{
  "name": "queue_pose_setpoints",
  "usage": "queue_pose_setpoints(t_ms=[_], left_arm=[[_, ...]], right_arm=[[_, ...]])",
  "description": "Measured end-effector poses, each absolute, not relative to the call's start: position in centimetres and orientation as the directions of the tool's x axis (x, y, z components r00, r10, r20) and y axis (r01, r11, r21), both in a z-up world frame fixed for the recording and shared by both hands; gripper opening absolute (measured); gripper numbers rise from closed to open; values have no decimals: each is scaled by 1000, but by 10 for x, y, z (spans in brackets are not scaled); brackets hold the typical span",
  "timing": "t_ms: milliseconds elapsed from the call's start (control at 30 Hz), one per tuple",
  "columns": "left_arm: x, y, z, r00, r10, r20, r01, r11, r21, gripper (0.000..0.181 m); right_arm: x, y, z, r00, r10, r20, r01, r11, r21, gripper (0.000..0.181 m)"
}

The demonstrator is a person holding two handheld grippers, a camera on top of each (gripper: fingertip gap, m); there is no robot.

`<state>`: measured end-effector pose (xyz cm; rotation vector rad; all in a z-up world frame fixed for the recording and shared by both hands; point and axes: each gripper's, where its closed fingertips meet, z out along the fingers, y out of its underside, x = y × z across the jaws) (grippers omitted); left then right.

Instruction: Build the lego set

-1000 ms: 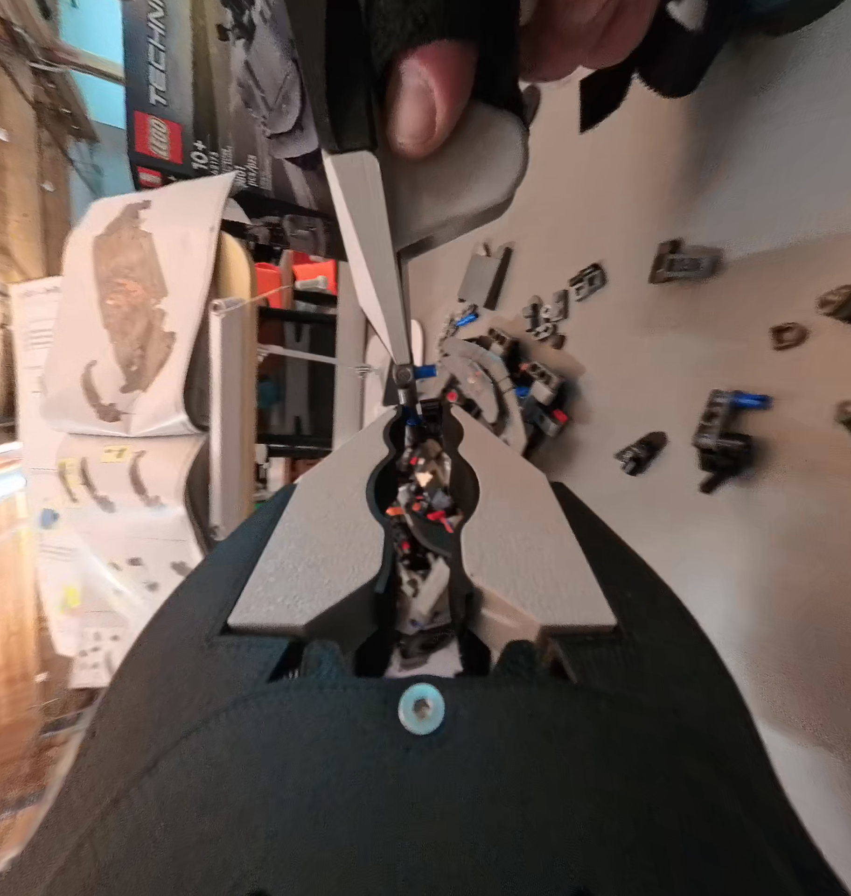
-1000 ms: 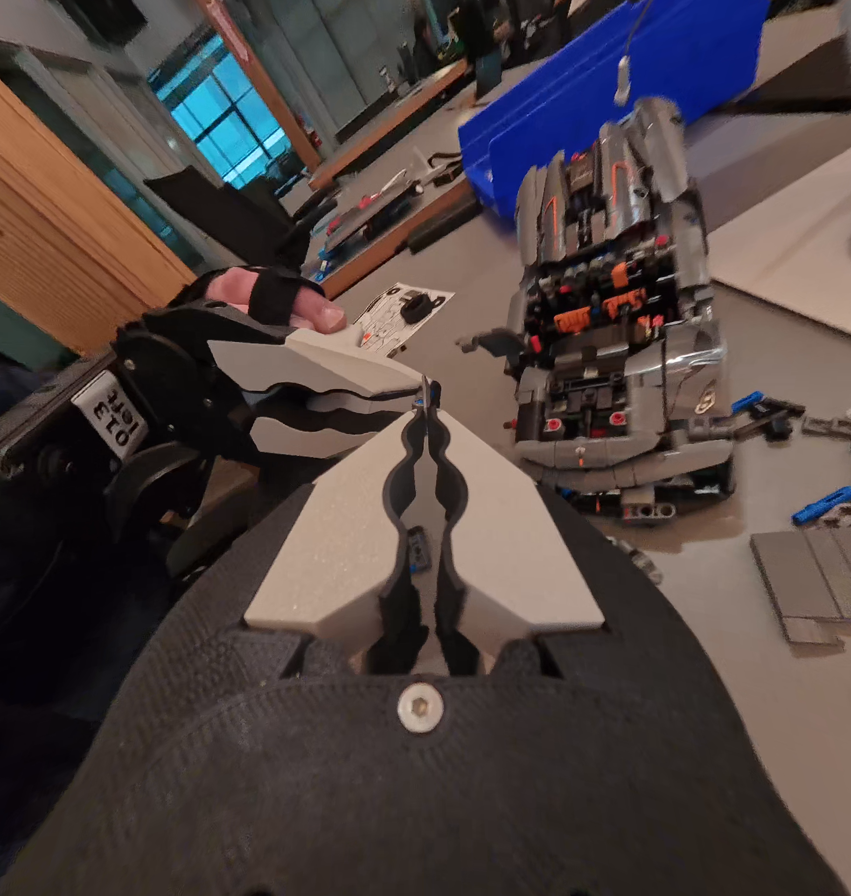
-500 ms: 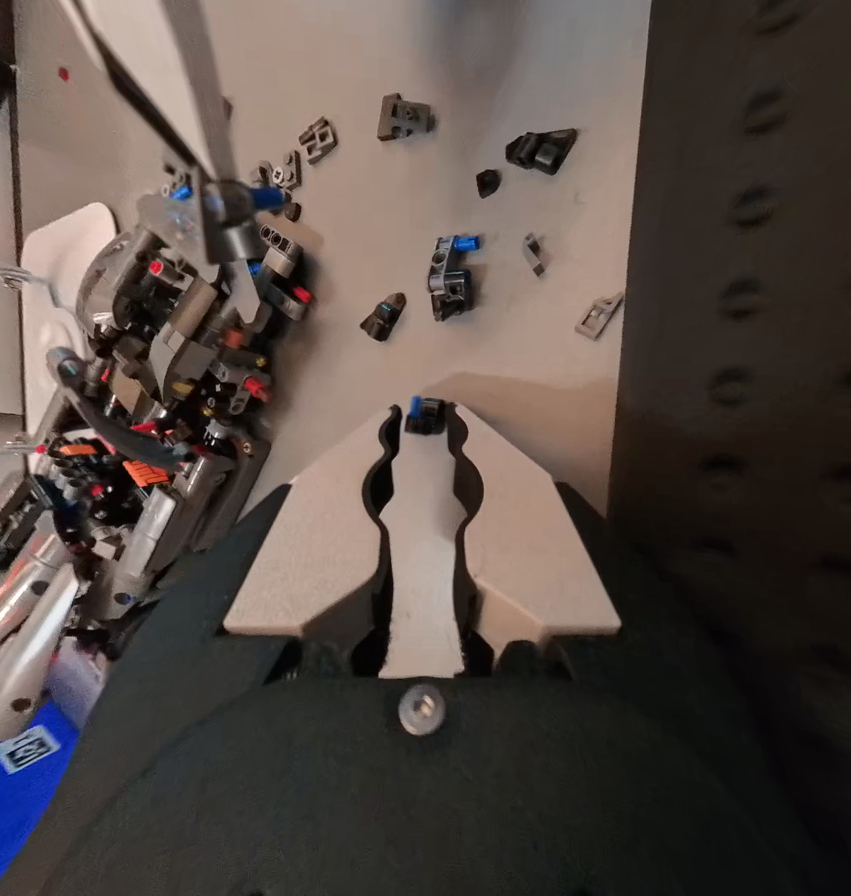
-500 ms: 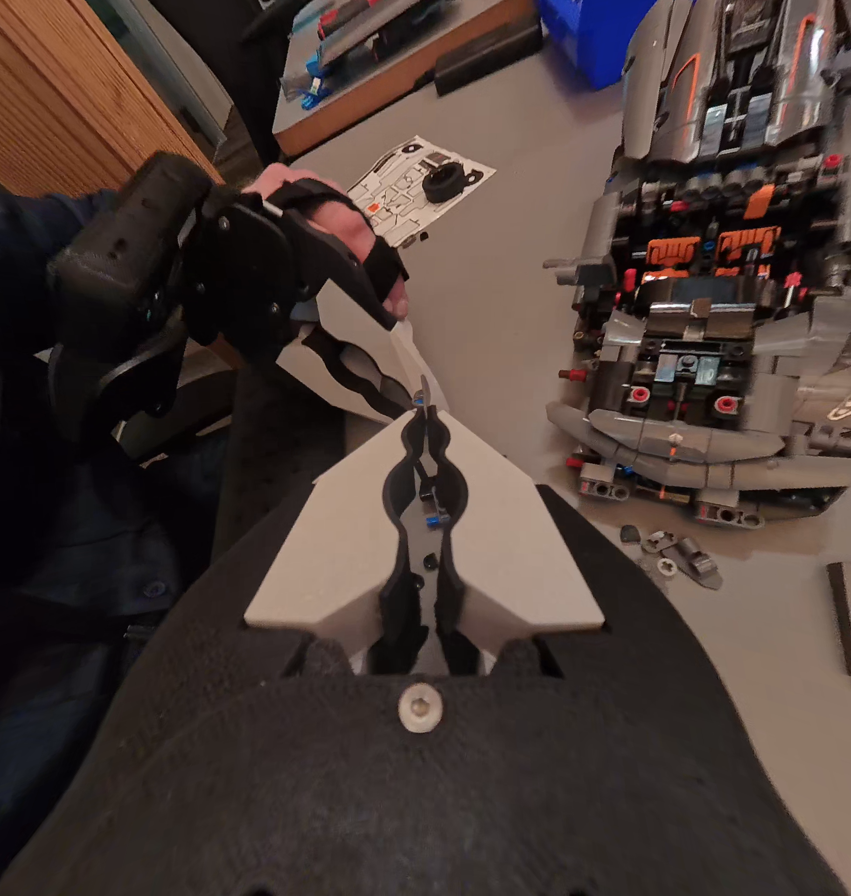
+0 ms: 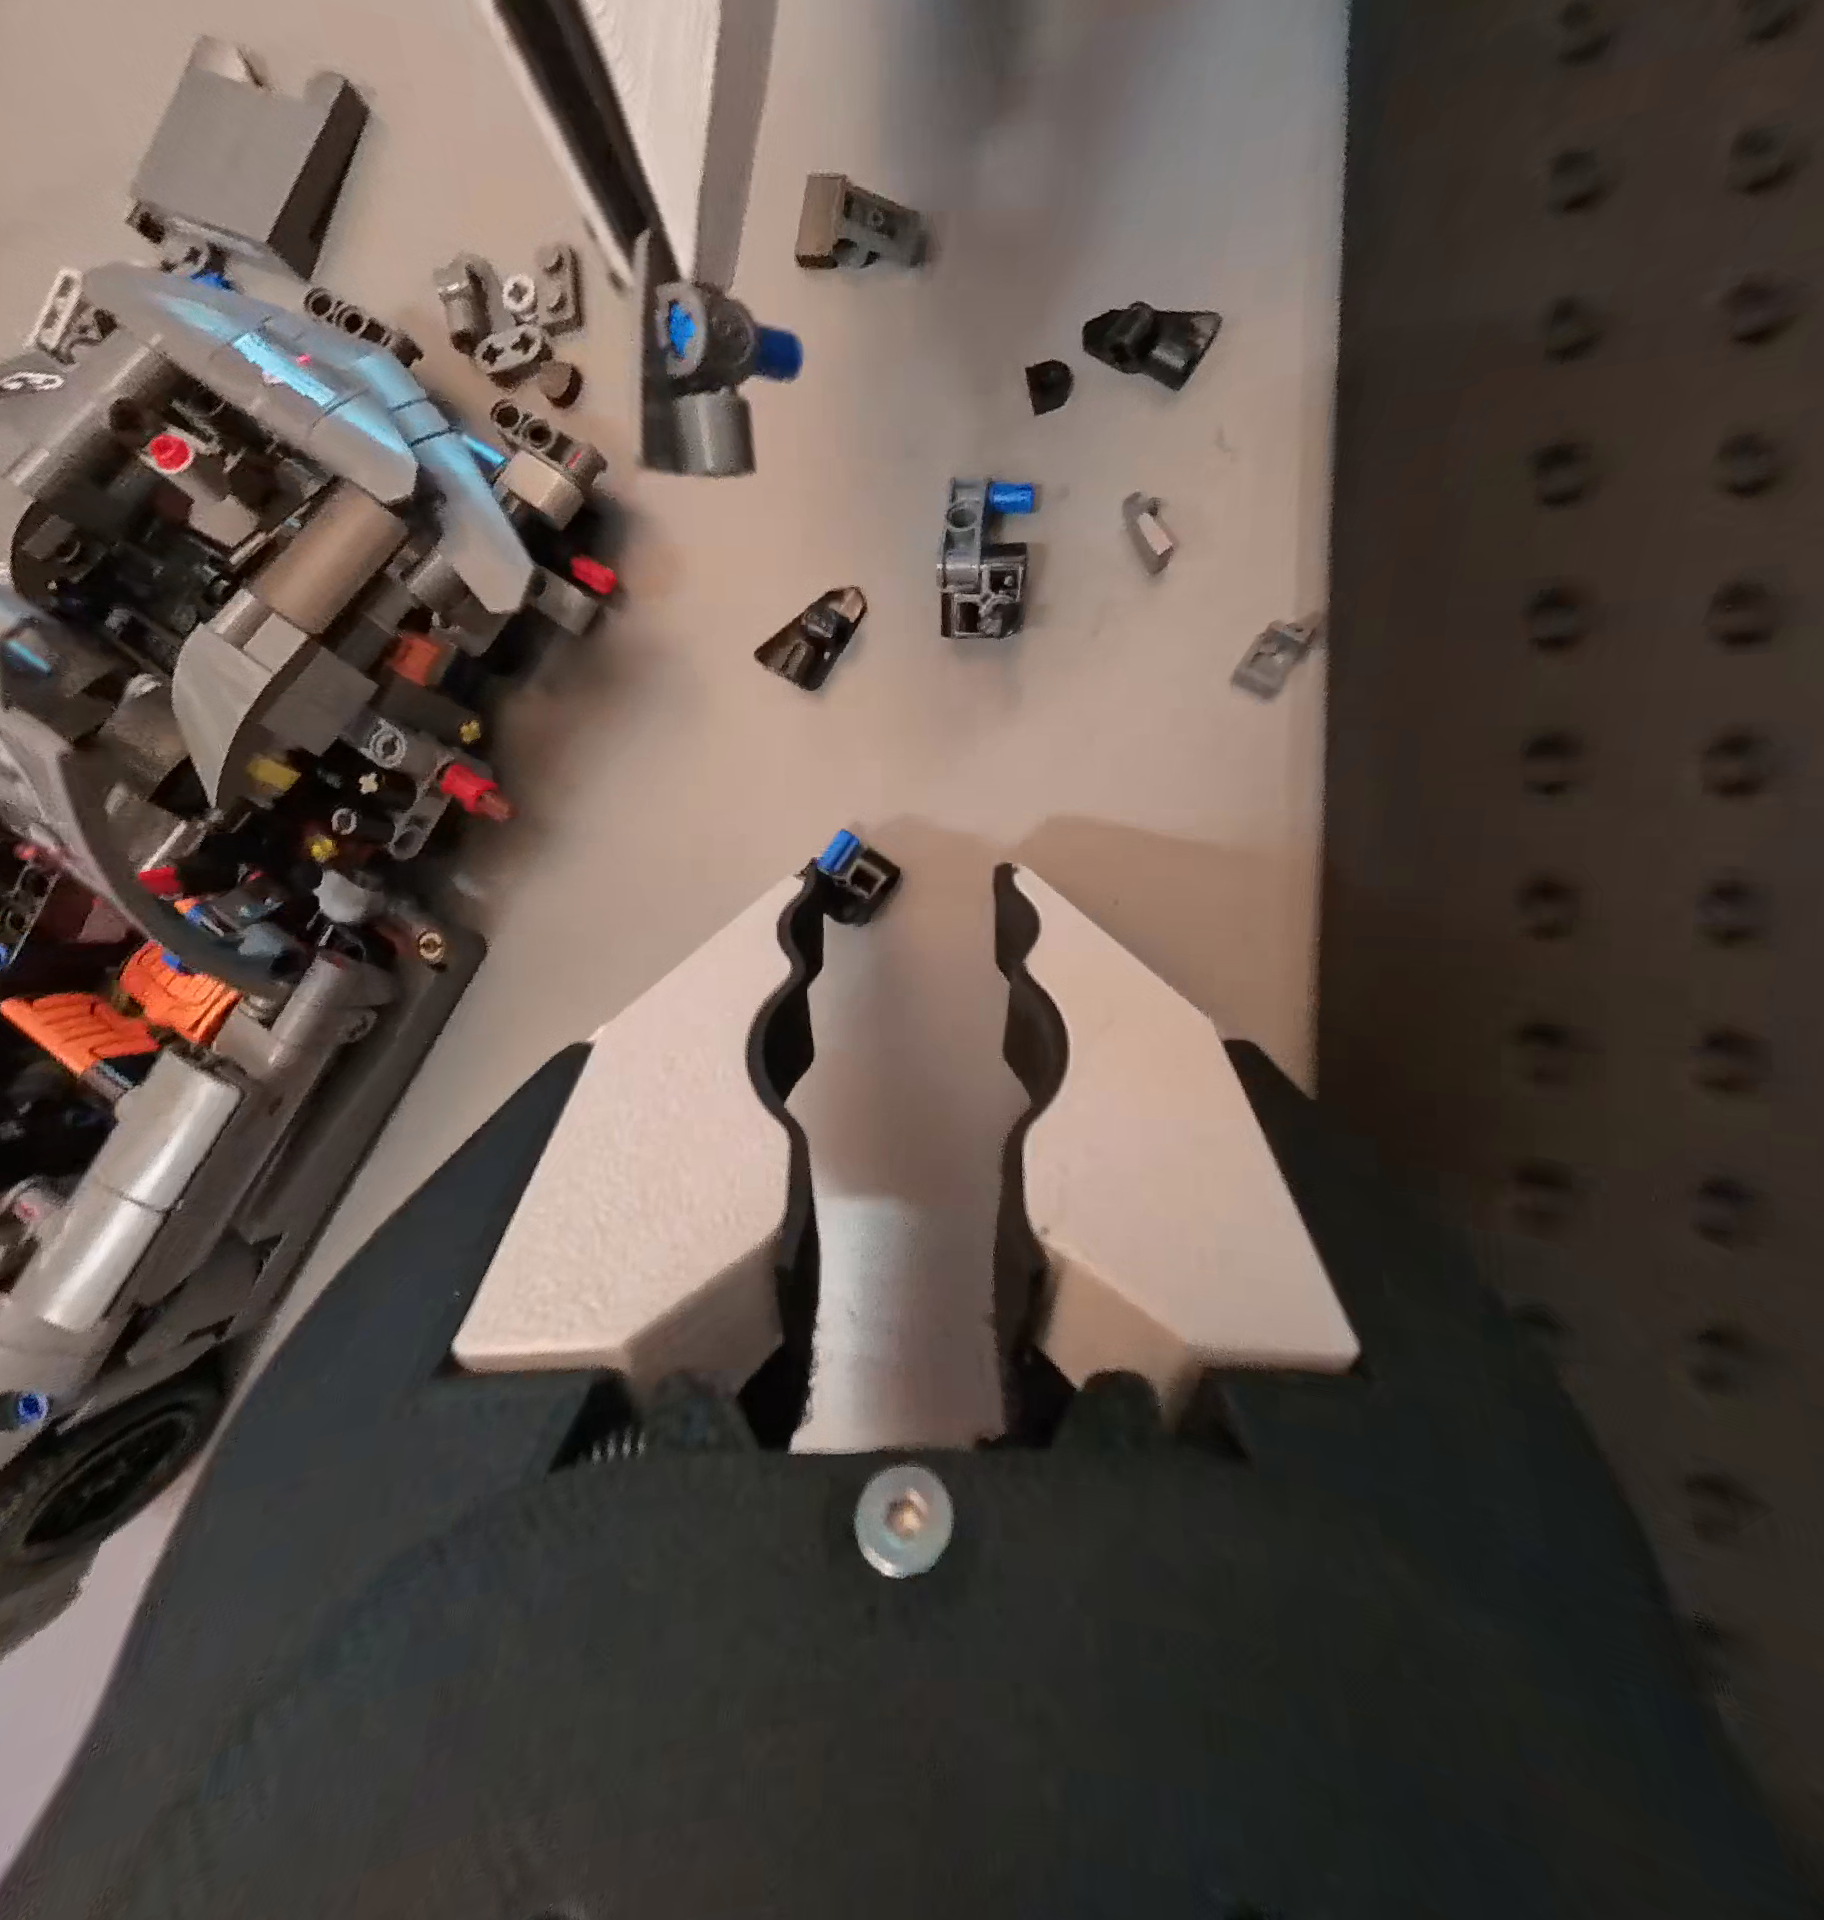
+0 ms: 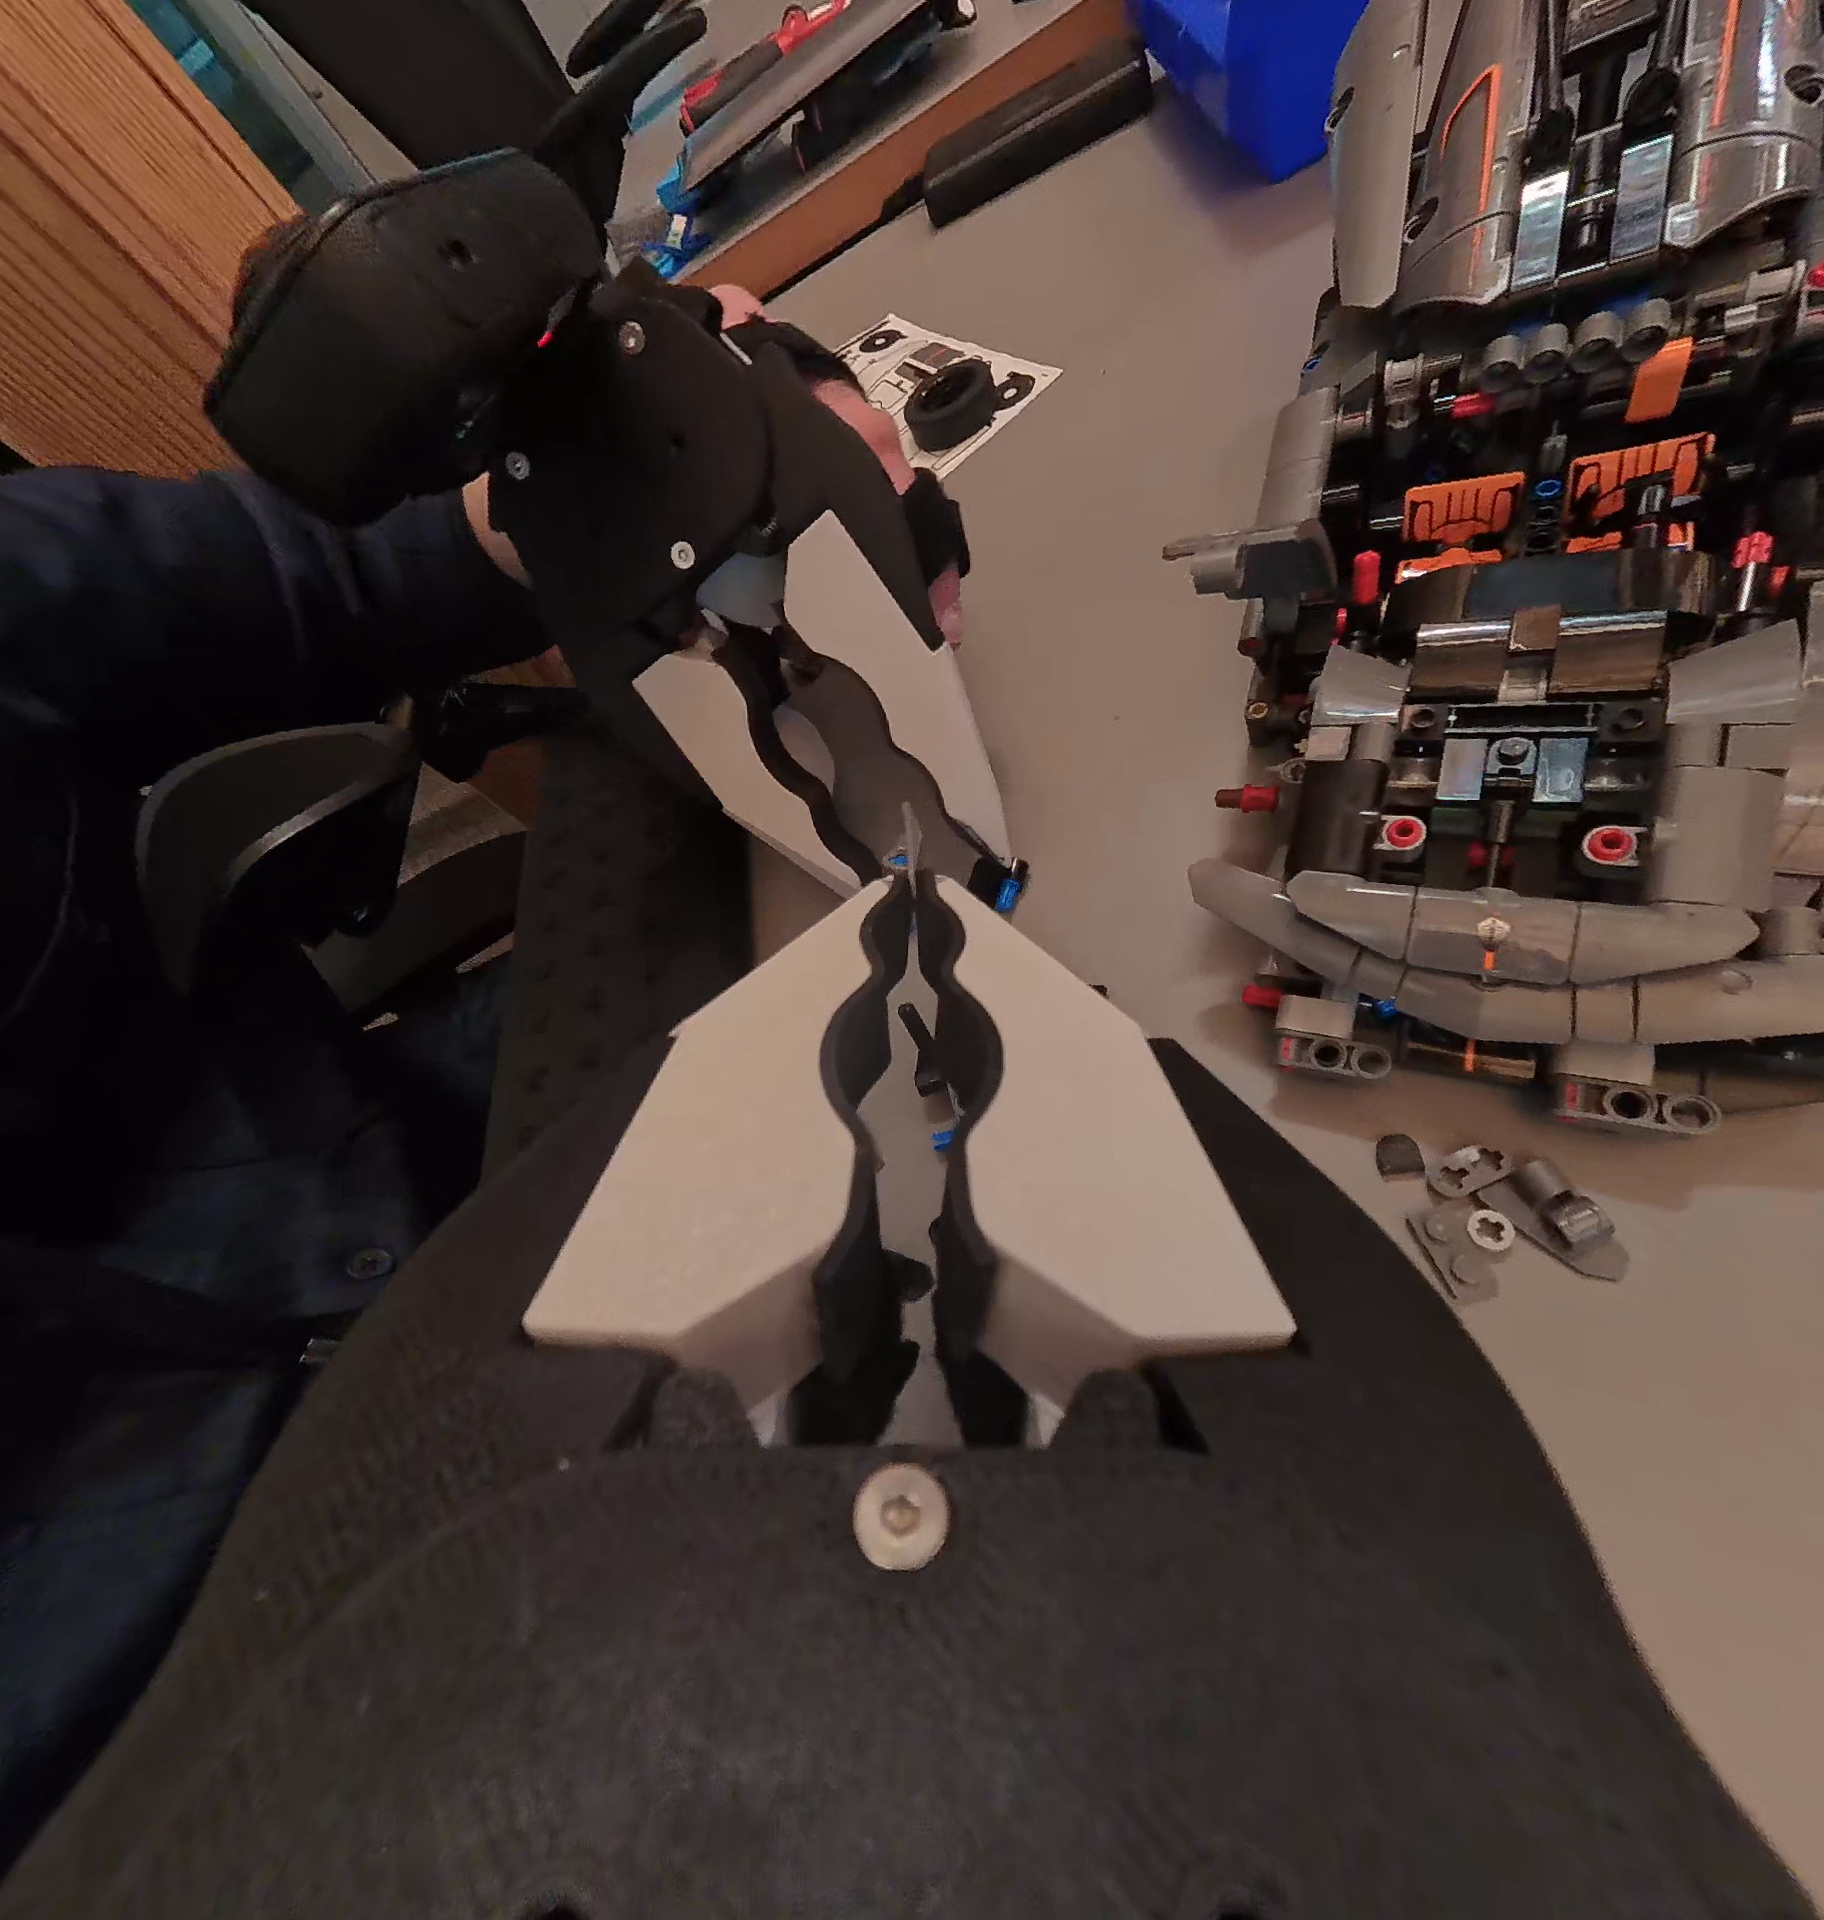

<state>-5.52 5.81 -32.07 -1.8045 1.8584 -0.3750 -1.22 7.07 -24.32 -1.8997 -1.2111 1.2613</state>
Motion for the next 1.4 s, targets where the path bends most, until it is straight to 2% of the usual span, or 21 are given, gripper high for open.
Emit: queue_pose_setpoints(t_ms=[100, 267, 400, 567, 833, 1100, 1167, 1400], left_arm=[[-53, 61, -313, -35, -985, -170, -822, 125, -555, 28], [-58, 67, -318, -138, -978, -157, -851, 198, -486, 29], [-57, 68, -324, -230, -960, -159, -857, 277, -434, 19], [-58, 64, -326, -271, -958, -97, -851, 285, -440, 6], [-49, 55, -321, -71, -997, 31, -849, 44, -526, 27], [-45, 58, -323, 111, -988, 105, -830, -151, -537, 19], [-45, 60, -324, 133, -988, 83, -828, -157, -538, 14], [-45, 64, -324, 152, -988, -9, -830, -123, -545, 13]], right_arm=[[-11, 71, -243, 147, 898, -415, 375, -439, -816, 0], [-10, 71, -241, 136, 898, -418, 367, -438, -820, 0], [-11, 69, -242, 126, 898, -421, 372, -436, -820, 0], [-9, 70, -242, 125, 897, -425, 368, -439, -820, 0], [-9, 69, -241, 118, 898, -425, 362, -437, -823, 0], [-9, 68, -240, 116, 900, -421, 361, -433, -826, 0], [-8, 67, -240, 115, 900, -420, 360, -432, -827, 0], [-8, 67, -239, 115, 900, -420, 352, -432, -830, 0]])
